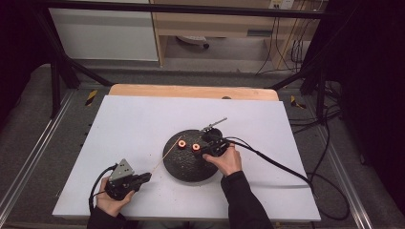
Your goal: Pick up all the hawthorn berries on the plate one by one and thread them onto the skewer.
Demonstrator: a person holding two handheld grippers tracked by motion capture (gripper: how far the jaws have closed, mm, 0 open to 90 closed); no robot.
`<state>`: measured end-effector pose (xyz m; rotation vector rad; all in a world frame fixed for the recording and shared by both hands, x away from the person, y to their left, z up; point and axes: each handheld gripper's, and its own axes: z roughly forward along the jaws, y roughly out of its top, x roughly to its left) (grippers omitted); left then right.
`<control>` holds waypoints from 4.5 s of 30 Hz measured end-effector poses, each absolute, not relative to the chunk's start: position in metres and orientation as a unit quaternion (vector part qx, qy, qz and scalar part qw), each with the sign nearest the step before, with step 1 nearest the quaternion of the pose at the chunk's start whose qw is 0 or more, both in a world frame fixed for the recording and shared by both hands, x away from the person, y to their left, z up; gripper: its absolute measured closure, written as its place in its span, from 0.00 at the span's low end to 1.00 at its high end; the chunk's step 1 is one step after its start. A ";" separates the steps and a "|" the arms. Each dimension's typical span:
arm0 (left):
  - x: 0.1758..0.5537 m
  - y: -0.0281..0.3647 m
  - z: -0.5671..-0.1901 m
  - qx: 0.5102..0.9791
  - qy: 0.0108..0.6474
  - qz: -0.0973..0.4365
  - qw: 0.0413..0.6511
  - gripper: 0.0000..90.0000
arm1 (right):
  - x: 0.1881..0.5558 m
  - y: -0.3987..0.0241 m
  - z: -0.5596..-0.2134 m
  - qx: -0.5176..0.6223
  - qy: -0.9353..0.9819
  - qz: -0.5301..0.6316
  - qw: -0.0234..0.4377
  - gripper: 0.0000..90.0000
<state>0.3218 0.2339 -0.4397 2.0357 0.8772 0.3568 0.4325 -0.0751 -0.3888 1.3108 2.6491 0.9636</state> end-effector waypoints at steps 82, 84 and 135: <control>0.315 0.197 -0.443 0.792 0.355 0.140 0.476 0.98 | 0.412 -0.087 -0.424 0.515 0.451 0.729 0.029 0.69; 0.315 0.196 -0.443 0.792 0.355 0.139 0.477 0.98 | 0.412 -0.087 -0.425 0.514 0.449 0.730 0.027 0.69; 0.335 0.160 -0.421 0.769 0.377 0.140 0.497 0.98 | 0.390 -0.079 -0.440 0.494 0.460 0.737 0.004 0.69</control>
